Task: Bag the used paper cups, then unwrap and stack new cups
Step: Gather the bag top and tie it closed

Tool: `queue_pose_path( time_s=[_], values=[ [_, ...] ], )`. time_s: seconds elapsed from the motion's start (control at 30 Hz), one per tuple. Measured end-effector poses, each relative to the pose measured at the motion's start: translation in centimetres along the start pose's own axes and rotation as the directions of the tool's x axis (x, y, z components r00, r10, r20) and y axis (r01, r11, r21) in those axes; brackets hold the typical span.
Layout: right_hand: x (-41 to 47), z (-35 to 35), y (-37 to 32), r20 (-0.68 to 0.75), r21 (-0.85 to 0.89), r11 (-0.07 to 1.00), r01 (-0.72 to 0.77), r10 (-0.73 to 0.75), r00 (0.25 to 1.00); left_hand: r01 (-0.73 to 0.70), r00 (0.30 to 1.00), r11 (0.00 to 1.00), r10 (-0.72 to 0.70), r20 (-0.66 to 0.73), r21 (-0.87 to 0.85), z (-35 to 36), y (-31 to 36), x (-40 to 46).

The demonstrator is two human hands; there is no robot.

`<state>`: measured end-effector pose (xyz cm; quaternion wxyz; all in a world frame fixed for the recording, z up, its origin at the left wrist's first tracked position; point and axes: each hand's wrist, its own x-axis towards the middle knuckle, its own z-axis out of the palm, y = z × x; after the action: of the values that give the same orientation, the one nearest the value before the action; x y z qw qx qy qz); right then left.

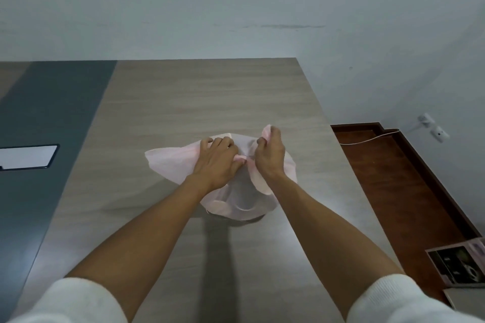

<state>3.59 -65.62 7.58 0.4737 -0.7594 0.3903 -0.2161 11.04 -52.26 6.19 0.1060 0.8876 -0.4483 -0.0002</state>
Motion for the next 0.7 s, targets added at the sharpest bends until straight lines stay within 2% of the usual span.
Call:
queue_pose_path(
  time_s=[0.07,0.17,0.23,0.33,0.37,0.4,0.43,0.47,0.5,0.57,0.6,0.63,0.67,0.7],
  values=[
    [0.5,0.1,-0.3,-0.017,0.229,0.970,-0.083,0.090,0.996,-0.023,0.999,1.000,0.022,0.032,0.014,-0.2,-0.7,-0.4],
    [2.7,-1.1,-1.1,-0.096,0.550,0.803,-0.229,0.333,0.938,-0.009,0.999,1.000,0.010,0.038,-0.019,-0.2,-1.2,-0.7],
    [3.8,-2.6,-1.7,-0.010,0.651,0.673,-0.349,0.468,0.884,-0.016,0.999,0.999,0.017,0.030,-0.030,-0.2,-0.9,-0.4],
    [4.9,-4.4,-1.6,0.174,0.736,0.496,-0.460,0.519,0.837,-0.012,0.999,1.000,0.013,0.031,-0.009,-0.3,-0.3,0.5],
    [4.9,-4.9,-1.3,0.205,0.722,0.508,-0.469,0.491,0.847,-0.001,0.999,1.000,0.001,0.045,-0.009,-0.3,-0.3,0.8],
    [5.0,-5.4,-0.8,0.203,0.666,0.592,-0.454,0.442,0.874,0.006,0.998,1.000,-0.005,0.060,-0.019,-0.3,-0.3,1.0],
    [4.8,-5.8,-0.5,0.169,0.552,0.731,-0.400,0.372,0.913,0.011,0.997,0.999,-0.009,0.078,-0.034,-0.2,-0.4,1.2],
    [4.6,-6.0,-0.3,0.121,0.400,0.865,-0.305,0.279,0.952,0.013,0.995,0.999,-0.008,0.099,-0.048,-0.3,-0.4,1.2],
    [4.3,-6.1,-0.2,0.072,0.259,0.949,-0.182,0.169,0.983,0.010,0.993,0.998,-0.004,0.120,-0.056,-0.2,-0.4,1.3],
    [3.7,-6.0,-0.7,-0.047,0.120,0.992,0.025,-0.020,0.999,0.013,0.988,0.998,-0.003,0.154,-0.065,0.0,-0.3,1.5],
    [3.2,-5.6,-1.1,-0.085,0.119,0.989,0.087,-0.077,0.993,0.022,0.986,0.997,-0.010,0.169,-0.075,0.1,-0.2,1.6],
    [3.2,-5.2,-1.4,-0.089,0.205,0.976,0.076,-0.059,0.994,0.034,0.983,0.995,-0.017,0.181,-0.091,0.2,0.0,1.7],
    [3.2,-4.7,-2.0,-0.052,0.379,0.925,0.020,-0.001,0.999,0.046,0.981,0.993,-0.024,0.194,-0.109,0.3,0.1,1.7],
    [3.1,-4.2,-2.5,0.012,0.556,0.829,-0.051,0.053,0.999,0.058,0.978,0.991,-0.031,0.208,-0.124,0.4,0.3,1.6]
  ],
)
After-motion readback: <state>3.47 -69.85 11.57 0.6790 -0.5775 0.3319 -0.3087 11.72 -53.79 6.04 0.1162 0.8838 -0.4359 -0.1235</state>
